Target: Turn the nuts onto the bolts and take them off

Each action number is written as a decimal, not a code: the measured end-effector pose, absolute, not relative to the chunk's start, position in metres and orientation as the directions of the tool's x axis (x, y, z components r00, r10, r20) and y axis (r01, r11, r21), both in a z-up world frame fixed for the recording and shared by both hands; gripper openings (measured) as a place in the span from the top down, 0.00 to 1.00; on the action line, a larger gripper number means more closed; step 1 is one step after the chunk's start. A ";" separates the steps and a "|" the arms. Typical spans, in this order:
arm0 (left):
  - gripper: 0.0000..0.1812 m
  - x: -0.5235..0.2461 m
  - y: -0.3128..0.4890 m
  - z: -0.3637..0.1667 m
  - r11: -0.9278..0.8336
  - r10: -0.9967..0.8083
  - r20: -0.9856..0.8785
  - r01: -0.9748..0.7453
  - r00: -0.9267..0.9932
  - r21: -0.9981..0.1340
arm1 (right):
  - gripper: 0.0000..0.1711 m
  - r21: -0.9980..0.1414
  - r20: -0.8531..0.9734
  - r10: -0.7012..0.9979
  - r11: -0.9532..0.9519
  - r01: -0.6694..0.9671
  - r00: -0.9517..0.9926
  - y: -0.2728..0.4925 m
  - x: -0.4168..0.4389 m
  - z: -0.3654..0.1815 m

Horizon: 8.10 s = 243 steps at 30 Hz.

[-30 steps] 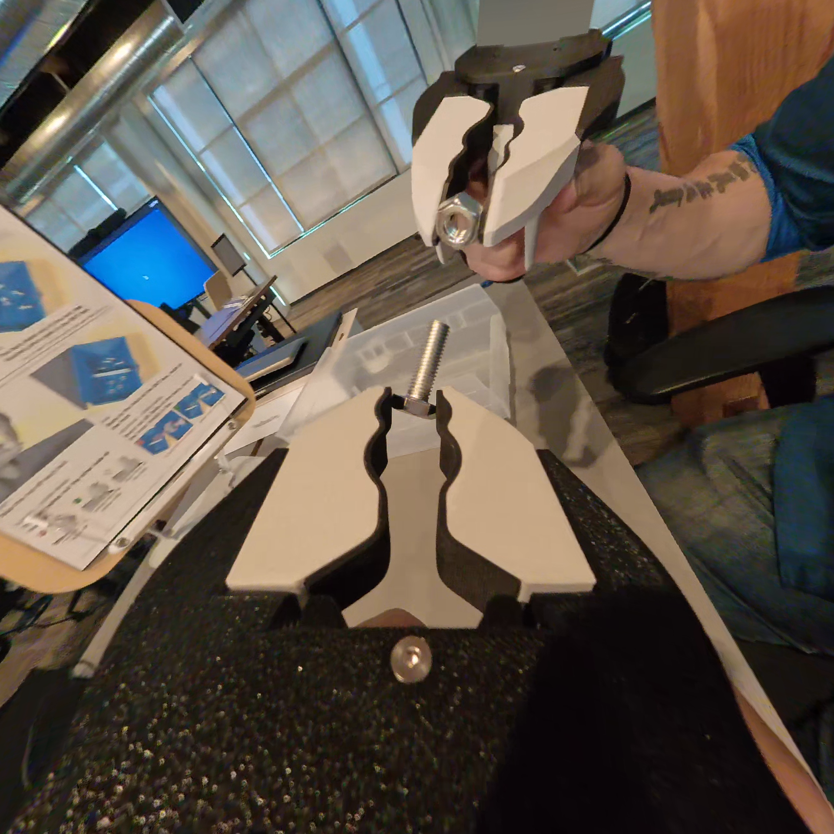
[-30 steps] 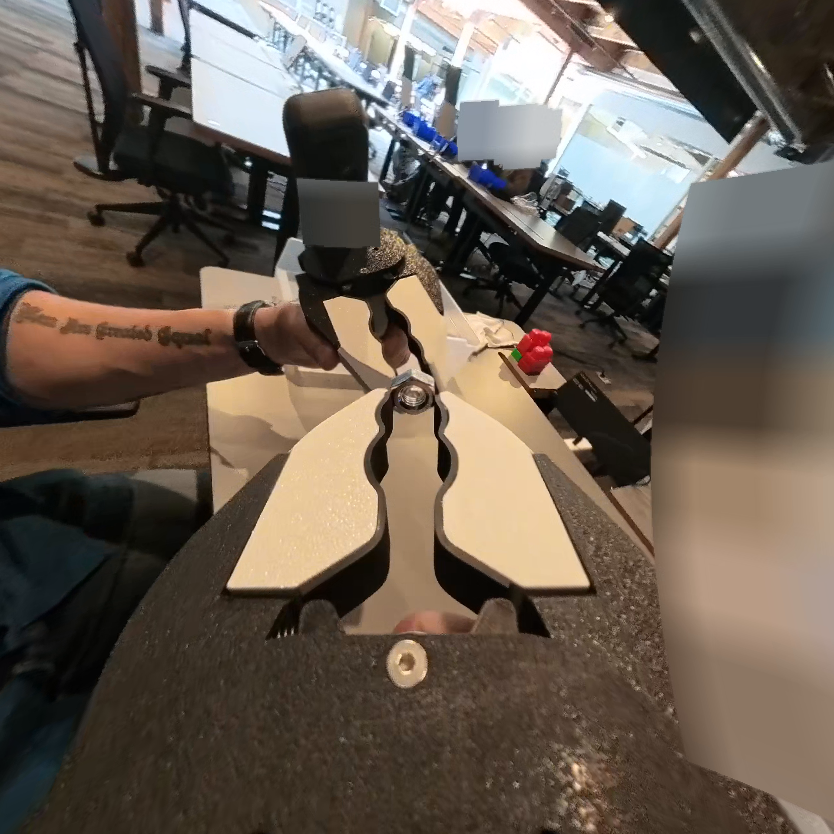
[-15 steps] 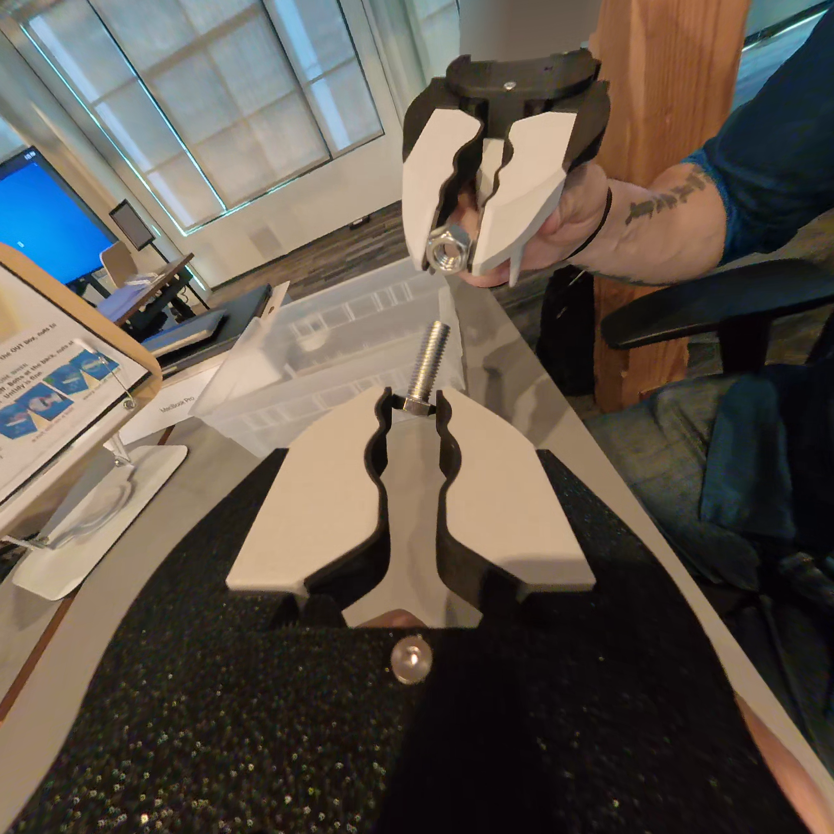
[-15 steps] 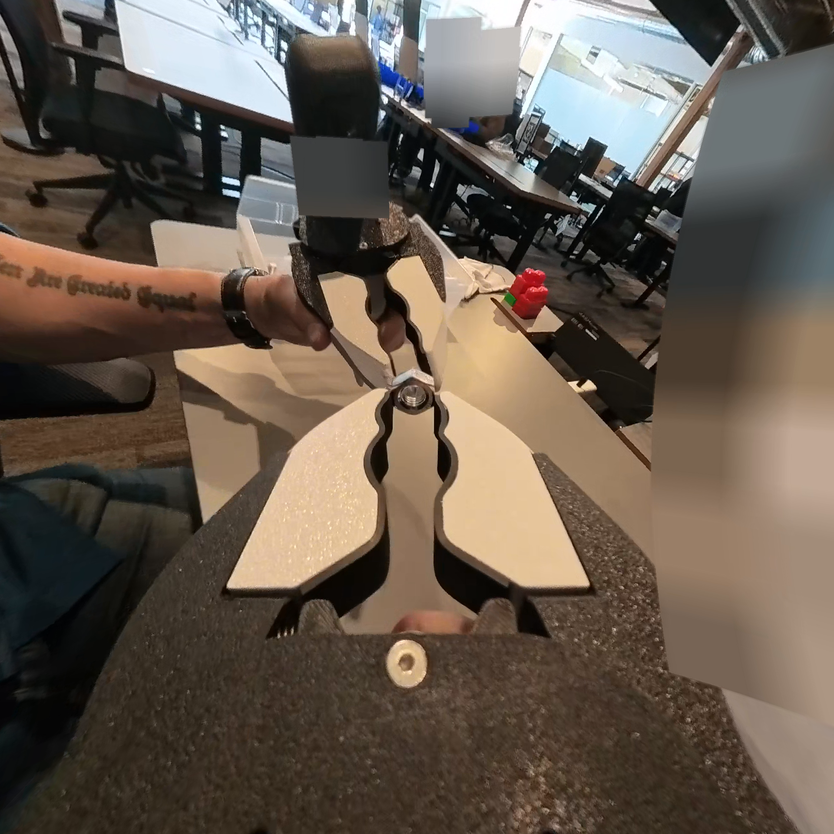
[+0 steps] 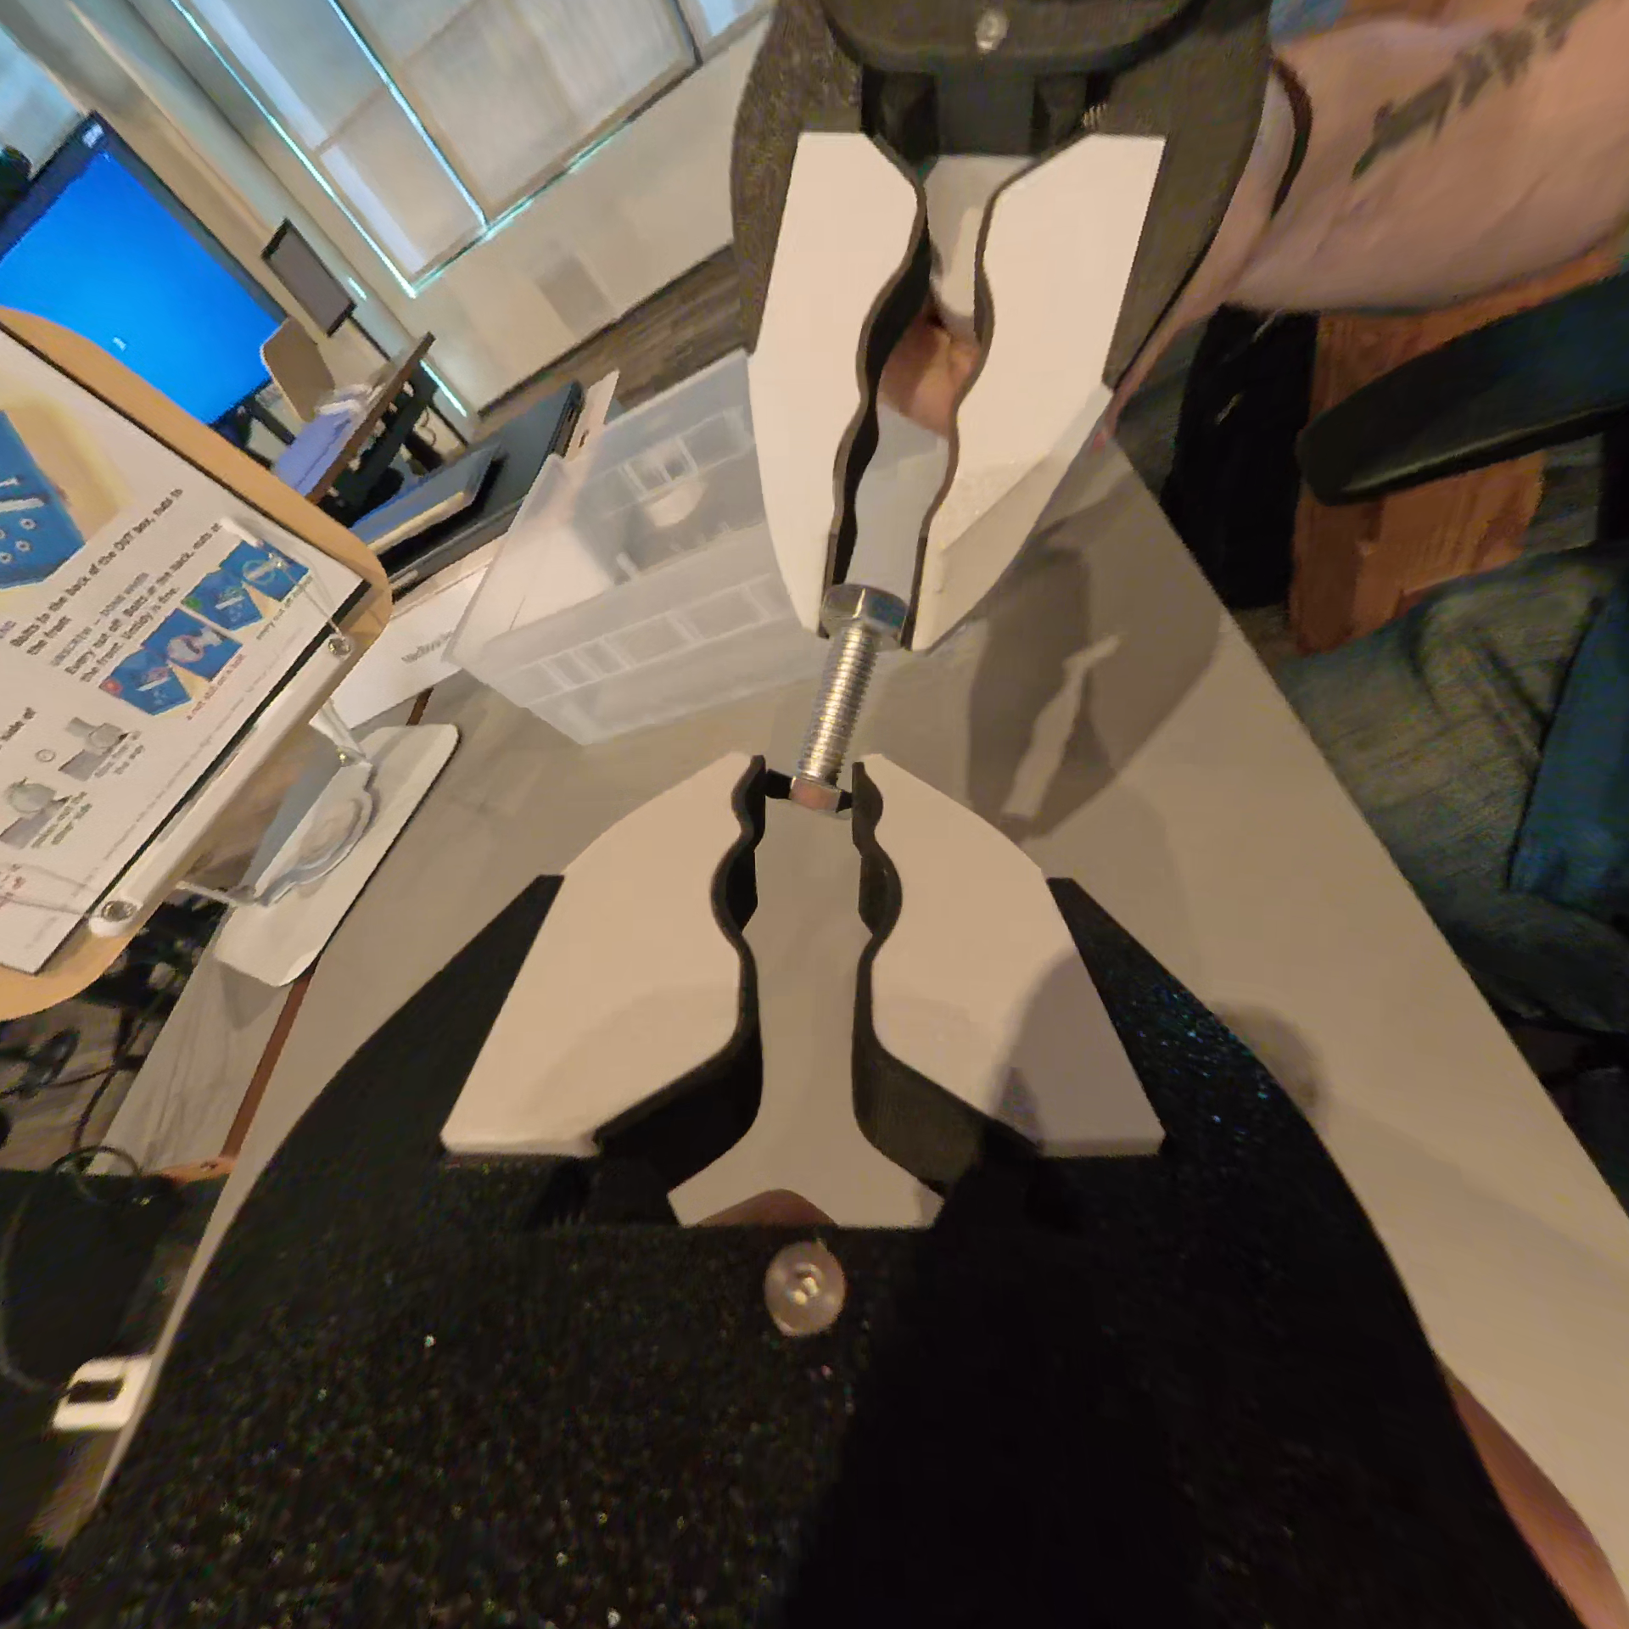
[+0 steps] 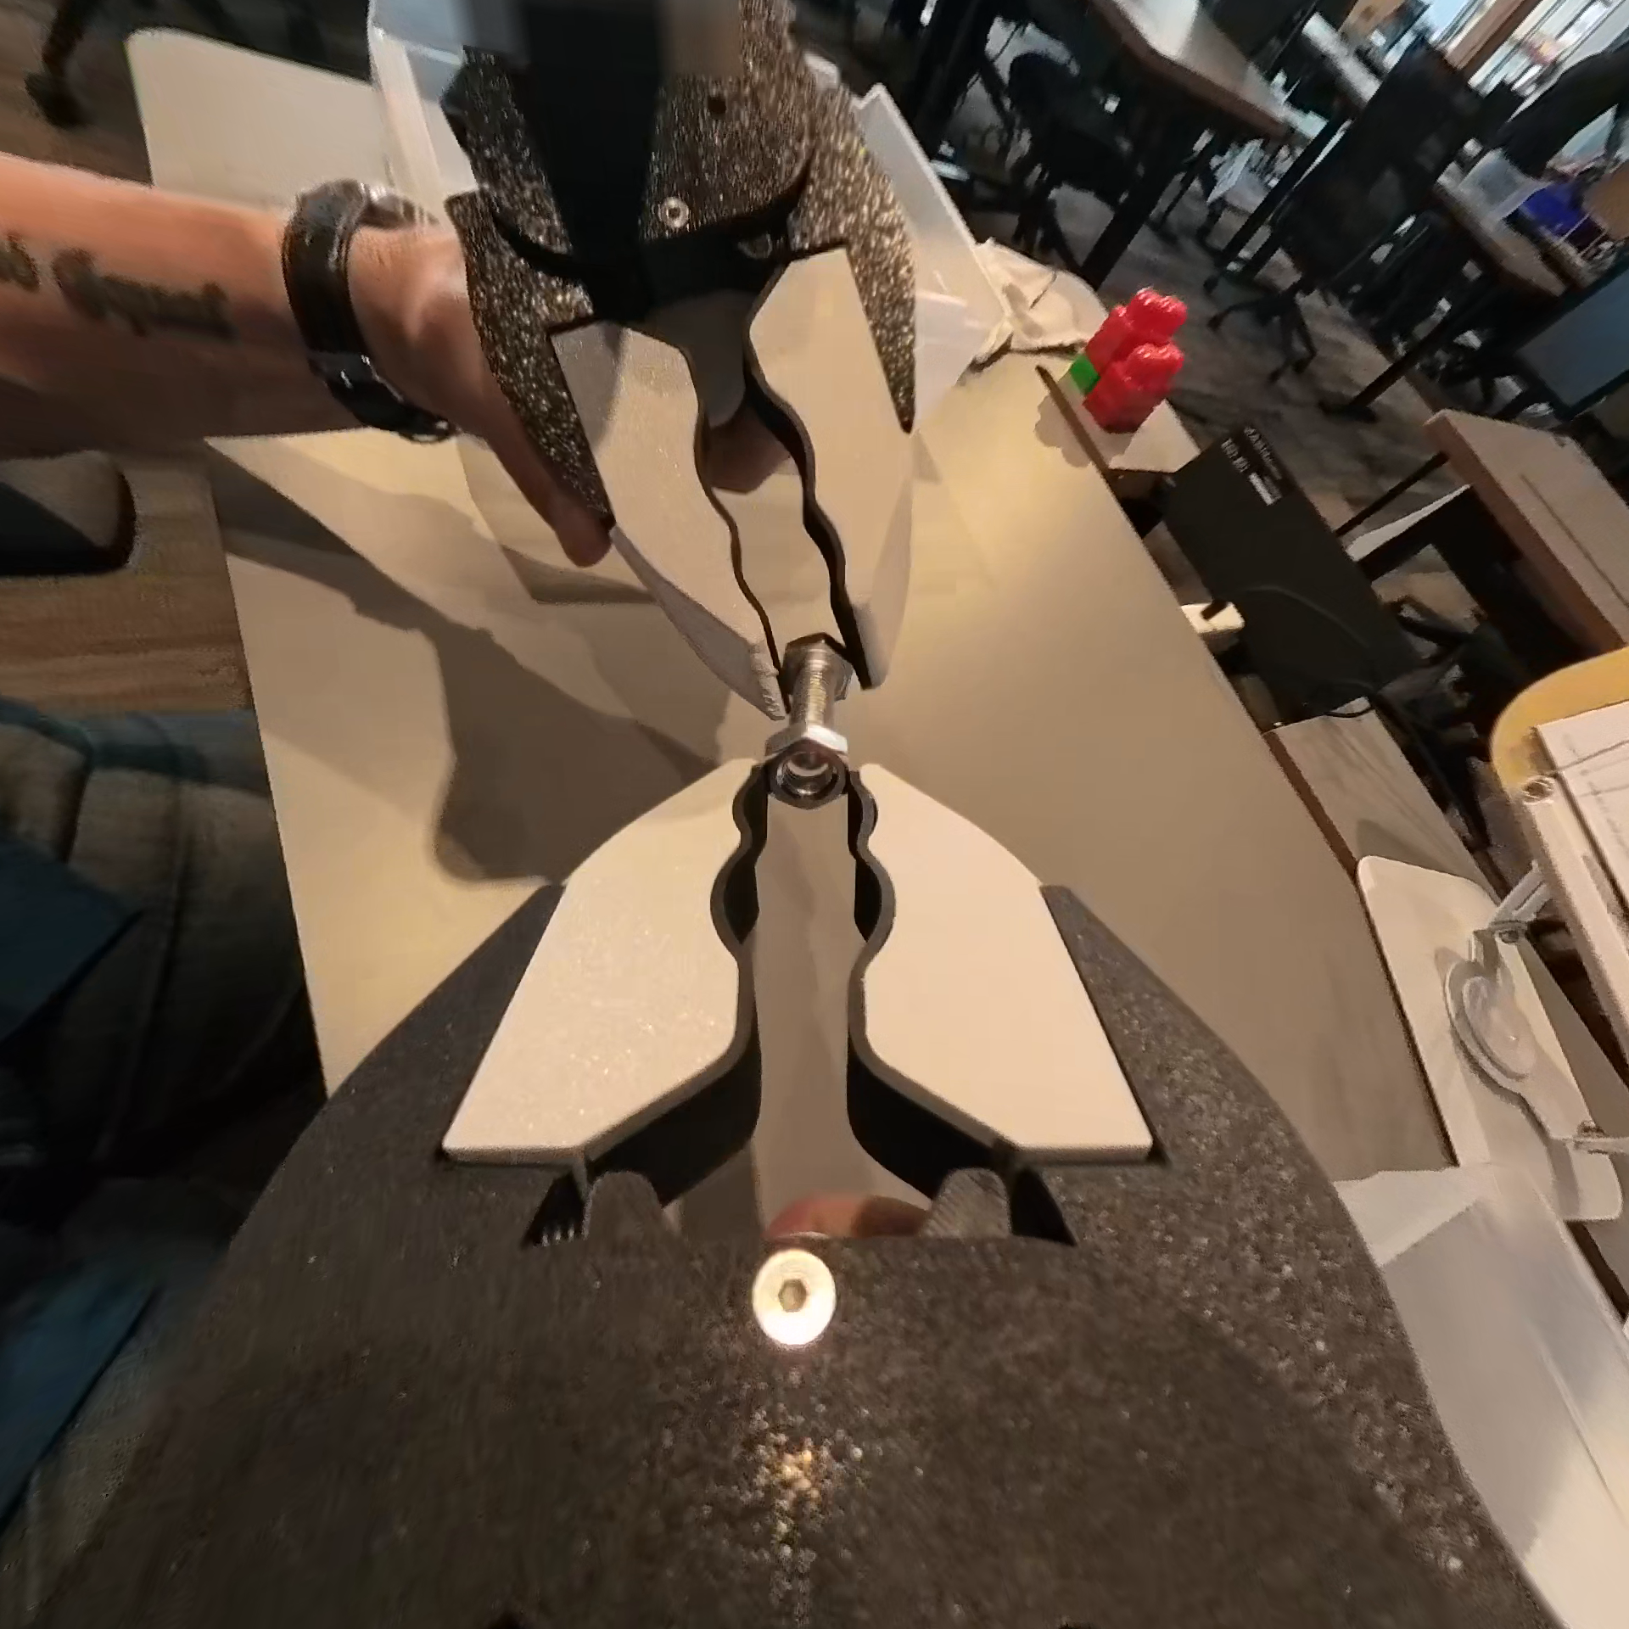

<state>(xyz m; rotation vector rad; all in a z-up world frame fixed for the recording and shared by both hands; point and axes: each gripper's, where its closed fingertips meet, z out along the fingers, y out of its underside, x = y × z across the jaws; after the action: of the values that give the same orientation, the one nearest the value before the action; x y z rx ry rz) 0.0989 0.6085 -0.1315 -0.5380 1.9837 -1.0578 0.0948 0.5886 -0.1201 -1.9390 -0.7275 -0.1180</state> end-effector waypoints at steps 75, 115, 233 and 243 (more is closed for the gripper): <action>0.91 0.132 0.661 -0.096 0.080 -0.981 -0.111 0.190 -0.157 -0.979 | 0.90 -0.442 -0.439 0.419 -0.871 0.215 0.795 0.640 0.132 -0.090; 0.91 0.146 0.647 -0.116 0.136 -0.961 -0.155 0.097 -0.230 -0.986 | 0.90 -0.387 0.050 0.732 -0.613 0.689 0.679 0.624 0.150 -0.115; 0.91 0.139 0.627 -0.122 0.087 -0.977 -0.102 0.089 -0.185 -0.992 | 0.90 -0.039 -0.212 0.586 -0.805 0.592 0.782 0.603 0.137 -0.109; 0.91 0.142 0.629 -0.131 0.126 -0.977 -0.130 0.037 -0.168 -0.991 | 0.90 -0.071 -0.220 0.580 -0.812 0.580 0.785 0.605 0.143 -0.118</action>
<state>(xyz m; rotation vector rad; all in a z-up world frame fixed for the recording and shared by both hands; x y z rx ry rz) 0.1418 0.6289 -0.1314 -1.0084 1.3720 -1.2472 0.1431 0.6054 -0.1181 -2.9676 -0.9643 0.3652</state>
